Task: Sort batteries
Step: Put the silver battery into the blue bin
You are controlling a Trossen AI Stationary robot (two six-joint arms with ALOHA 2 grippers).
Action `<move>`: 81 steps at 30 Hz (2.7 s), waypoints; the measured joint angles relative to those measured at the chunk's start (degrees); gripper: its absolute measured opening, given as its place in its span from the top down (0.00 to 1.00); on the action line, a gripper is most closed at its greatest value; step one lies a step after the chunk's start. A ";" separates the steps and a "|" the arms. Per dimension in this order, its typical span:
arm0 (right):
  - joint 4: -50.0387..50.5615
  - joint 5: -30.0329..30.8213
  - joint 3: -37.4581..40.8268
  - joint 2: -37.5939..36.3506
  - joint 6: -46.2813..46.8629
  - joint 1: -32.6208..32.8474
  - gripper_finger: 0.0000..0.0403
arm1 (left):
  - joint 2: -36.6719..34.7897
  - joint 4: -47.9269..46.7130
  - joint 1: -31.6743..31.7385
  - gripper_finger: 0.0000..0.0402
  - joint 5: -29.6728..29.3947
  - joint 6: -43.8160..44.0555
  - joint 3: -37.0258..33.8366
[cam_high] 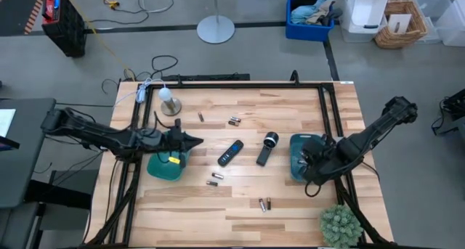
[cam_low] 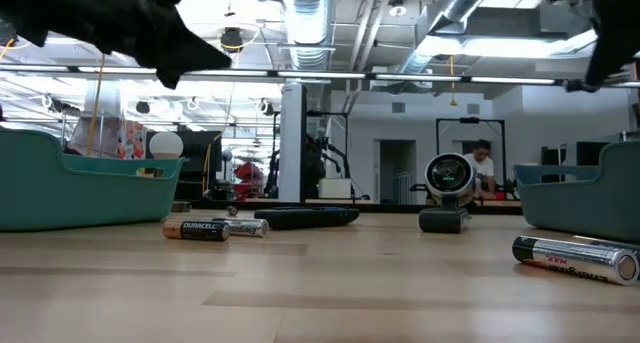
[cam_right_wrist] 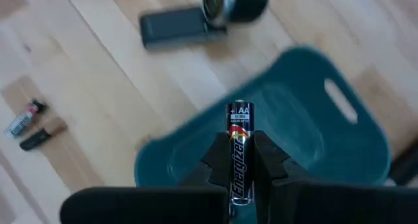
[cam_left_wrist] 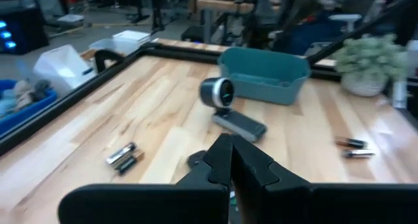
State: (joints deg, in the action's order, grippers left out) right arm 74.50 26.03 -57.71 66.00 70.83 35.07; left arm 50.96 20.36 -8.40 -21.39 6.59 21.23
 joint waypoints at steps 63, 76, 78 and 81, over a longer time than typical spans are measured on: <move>-37.81 5.26 1.75 5.55 -39.84 -14.99 0.59 | 19.81 -7.08 26.90 1.00 21.46 -1.21 14.62; -37.97 5.35 1.75 8.33 -39.39 -13.94 0.59 | 43.06 -16.63 27.82 0.84 27.20 -11.66 33.65; -38.06 5.33 1.75 8.44 -39.08 -13.18 0.59 | 45.59 -18.06 27.80 0.81 27.63 -12.53 36.59; -38.11 5.35 1.75 8.38 -38.77 -11.64 0.59 | 48.61 -22.08 27.74 0.79 28.72 -13.61 39.52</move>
State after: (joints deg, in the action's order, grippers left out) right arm 36.39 31.38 -55.96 74.38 32.07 23.43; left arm 99.57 -1.72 19.34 7.34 -7.02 60.76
